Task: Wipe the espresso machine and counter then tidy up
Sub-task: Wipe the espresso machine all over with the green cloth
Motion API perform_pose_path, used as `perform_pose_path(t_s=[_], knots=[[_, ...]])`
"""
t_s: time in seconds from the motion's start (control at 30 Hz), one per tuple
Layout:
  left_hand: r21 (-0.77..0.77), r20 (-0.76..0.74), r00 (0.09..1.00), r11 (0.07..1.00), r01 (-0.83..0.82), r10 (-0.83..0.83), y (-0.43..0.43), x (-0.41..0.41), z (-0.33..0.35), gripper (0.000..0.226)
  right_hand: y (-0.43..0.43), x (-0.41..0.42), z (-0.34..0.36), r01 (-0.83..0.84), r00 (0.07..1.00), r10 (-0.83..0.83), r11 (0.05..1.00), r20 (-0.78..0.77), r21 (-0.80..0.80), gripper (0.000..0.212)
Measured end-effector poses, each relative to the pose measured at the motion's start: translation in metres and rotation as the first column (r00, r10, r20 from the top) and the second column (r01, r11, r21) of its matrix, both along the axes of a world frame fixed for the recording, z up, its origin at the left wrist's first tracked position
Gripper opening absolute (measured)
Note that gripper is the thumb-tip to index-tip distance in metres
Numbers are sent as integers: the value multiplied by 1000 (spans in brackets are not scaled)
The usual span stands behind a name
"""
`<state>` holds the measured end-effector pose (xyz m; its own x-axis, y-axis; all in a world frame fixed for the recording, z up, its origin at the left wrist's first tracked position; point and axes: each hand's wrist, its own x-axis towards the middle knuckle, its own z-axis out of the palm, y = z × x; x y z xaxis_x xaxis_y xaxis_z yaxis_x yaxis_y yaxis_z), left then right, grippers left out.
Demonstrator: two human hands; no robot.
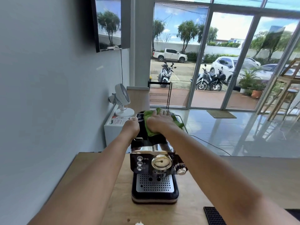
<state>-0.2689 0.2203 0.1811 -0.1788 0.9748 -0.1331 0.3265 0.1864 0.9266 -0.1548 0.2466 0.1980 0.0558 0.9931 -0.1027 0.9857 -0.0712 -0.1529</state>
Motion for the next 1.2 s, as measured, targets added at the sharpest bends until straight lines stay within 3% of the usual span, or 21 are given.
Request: perform_pose_path(t_s=[0.17,0.27,0.33,0.4,0.53,0.67,0.8,1.03,1.13,1.2], knots=[[63,-50,999,998,12,-9,12,0,-12,48,19,-4,25,-178,984,178,984,-32,-18,52],[39,-73,997,999,11,-8,18,-1,-15,51,68,14,20,-100,994,95,991,-60,-83,63],[23,-65,998,1000,7,-5,18,-1,-16,52,167,43,-29,-42,997,34,991,-64,-128,71],[23,-51,999,1000,1,0,21,-1,-20,53,209,62,-49,12,1000,-17,979,-23,-203,66],[15,-75,997,999,-30,31,21,1,-19,50,57,42,26,60,995,-47,987,84,-150,26],[18,-73,997,999,-36,37,25,1,-20,47,7,44,28,108,957,-113,994,268,34,39],[17,-52,998,999,-32,32,23,3,-20,47,-14,56,22,134,953,-151,987,262,84,46],[2,25,999,1000,-27,27,24,3,-20,51,-72,76,-1,342,940,-340,931,-39,129,39],[11,72,997,1000,-23,22,20,2,-18,51,-97,85,6,346,895,-310,936,-321,61,37],[2,102,995,1000,-15,15,19,2,-17,54,-111,98,8,333,791,-269,943,-549,17,43]])
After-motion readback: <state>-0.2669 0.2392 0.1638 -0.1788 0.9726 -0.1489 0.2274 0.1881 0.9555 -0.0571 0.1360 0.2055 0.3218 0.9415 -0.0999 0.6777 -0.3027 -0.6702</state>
